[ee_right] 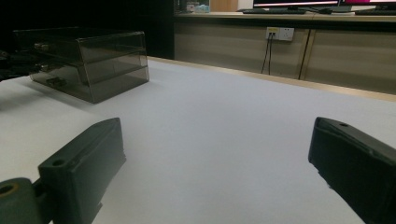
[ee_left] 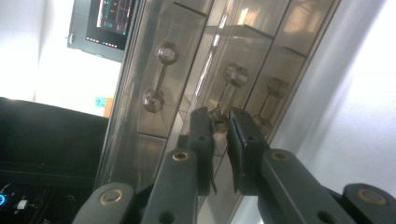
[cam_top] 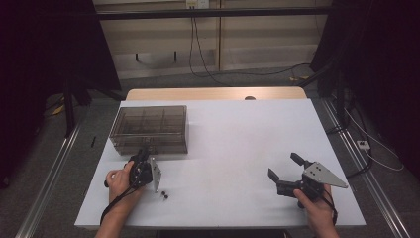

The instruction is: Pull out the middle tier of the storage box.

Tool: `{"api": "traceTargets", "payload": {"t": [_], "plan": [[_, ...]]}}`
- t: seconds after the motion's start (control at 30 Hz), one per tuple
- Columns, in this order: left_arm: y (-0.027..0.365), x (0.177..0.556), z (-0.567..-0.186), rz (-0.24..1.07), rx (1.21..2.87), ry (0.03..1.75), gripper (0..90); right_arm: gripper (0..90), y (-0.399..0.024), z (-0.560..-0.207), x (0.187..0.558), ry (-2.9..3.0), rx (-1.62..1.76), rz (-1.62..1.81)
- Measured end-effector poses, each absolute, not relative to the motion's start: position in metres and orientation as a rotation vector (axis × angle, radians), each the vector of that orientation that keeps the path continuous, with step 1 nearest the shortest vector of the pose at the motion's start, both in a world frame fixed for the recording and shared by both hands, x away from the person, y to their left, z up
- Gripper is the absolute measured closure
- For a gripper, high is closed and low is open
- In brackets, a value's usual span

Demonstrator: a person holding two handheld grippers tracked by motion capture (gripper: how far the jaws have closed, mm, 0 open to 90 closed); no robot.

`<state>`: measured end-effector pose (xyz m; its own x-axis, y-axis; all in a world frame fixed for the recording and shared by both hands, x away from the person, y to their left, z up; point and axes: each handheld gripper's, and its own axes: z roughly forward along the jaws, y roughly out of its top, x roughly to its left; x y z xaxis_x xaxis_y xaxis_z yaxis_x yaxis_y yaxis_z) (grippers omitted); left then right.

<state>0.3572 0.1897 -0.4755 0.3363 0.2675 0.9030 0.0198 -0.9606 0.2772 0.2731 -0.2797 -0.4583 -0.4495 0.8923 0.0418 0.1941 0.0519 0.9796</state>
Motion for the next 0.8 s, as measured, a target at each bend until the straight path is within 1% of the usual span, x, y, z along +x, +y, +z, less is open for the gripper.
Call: {"api": "traceTargets", "payload": {"t": [0.27, 0.47, 0.53, 0.6, 0.63, 0.73, 0.8], "plan": [[0.1897, 0.3524, -0.4749, 1.643, 2.382, 0.291, 80.9, 3.0, -0.2800, -0.4580, 0.2729, 1.713, 1.095, 1.440], [0.1923, 0.3499, -0.4750, 1.646, 2.372, 0.296, 80.8, 3.0, -0.2804, -0.4582, 0.2731, 1.715, 1.094, 1.438], [0.1926, 0.3499, -0.4743, 1.625, 2.367, 0.310, 80.4, 3.0, -0.2800, -0.4582, 0.2732, 1.716, 1.093, 1.439], [0.1927, 0.3502, -0.4739, 1.605, 2.356, 0.322, 78.3, 3.0, -0.2792, -0.4581, 0.2733, 1.716, 1.093, 1.439], [0.1929, 0.3498, -0.4762, 1.580, 2.323, 0.341, 76.2, 3.0, -0.2791, -0.4581, 0.2731, 1.716, 1.093, 1.440], [0.1964, 0.3500, -0.4747, 1.568, 2.324, 0.366, 73.3, 3.0, -0.2795, -0.4581, 0.2730, 1.713, 1.096, 1.439], [0.1983, 0.3494, -0.4721, 1.554, 2.308, 0.393, 69.5, 3.0, -0.2800, -0.4583, 0.2733, 1.714, 1.094, 1.438]]}}
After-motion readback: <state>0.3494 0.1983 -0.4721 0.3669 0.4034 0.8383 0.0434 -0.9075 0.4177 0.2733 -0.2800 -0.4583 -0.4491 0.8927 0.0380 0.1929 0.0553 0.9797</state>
